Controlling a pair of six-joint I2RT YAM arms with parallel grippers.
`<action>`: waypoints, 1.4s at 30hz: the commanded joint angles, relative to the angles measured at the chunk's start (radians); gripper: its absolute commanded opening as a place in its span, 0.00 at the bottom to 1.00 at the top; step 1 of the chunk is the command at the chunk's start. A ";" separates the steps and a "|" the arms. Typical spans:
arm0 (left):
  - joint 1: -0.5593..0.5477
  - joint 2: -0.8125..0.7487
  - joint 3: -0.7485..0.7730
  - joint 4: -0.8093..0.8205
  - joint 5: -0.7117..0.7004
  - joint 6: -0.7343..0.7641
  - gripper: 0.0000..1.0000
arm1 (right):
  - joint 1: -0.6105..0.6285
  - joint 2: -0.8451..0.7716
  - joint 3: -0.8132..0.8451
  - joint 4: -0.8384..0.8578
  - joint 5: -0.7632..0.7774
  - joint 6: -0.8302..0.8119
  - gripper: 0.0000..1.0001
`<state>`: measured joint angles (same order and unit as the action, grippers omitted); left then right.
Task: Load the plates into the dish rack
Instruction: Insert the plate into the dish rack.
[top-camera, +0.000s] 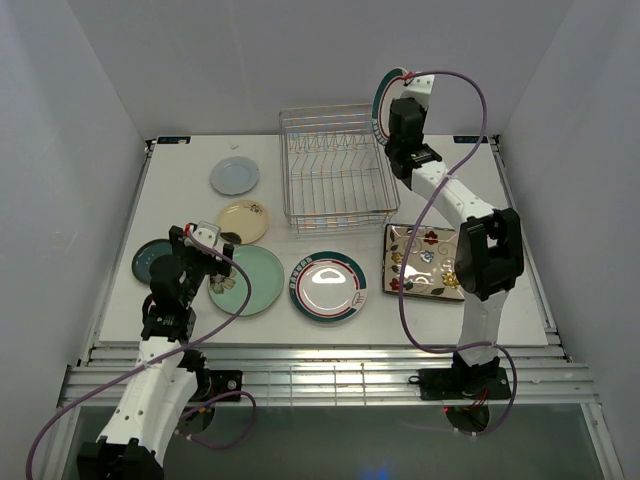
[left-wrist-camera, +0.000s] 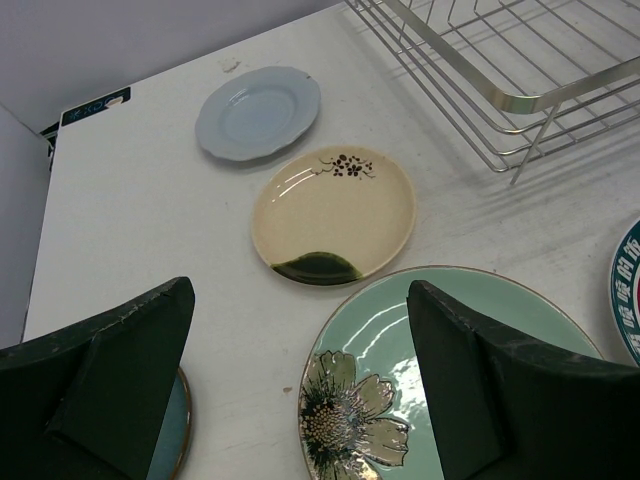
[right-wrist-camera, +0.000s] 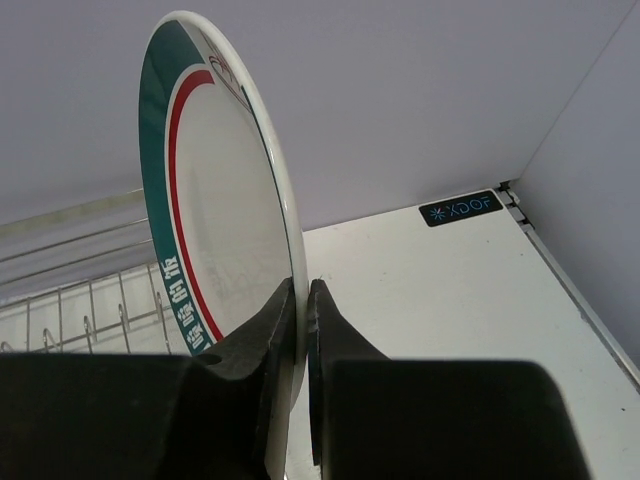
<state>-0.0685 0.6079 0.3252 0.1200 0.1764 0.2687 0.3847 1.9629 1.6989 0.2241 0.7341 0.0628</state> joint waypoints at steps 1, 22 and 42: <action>-0.004 -0.011 0.023 0.012 0.012 -0.002 0.98 | -0.001 -0.004 0.074 0.076 0.073 -0.067 0.08; -0.004 -0.039 0.021 0.003 0.021 0.010 0.98 | 0.091 0.129 0.212 0.135 0.126 -0.320 0.08; -0.004 -0.030 0.021 0.001 0.015 0.015 0.98 | 0.118 0.295 0.364 0.064 0.163 -0.345 0.08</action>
<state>-0.0685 0.5758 0.3252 0.1192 0.1810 0.2775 0.4931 2.2505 1.9820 0.2283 0.8654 -0.2707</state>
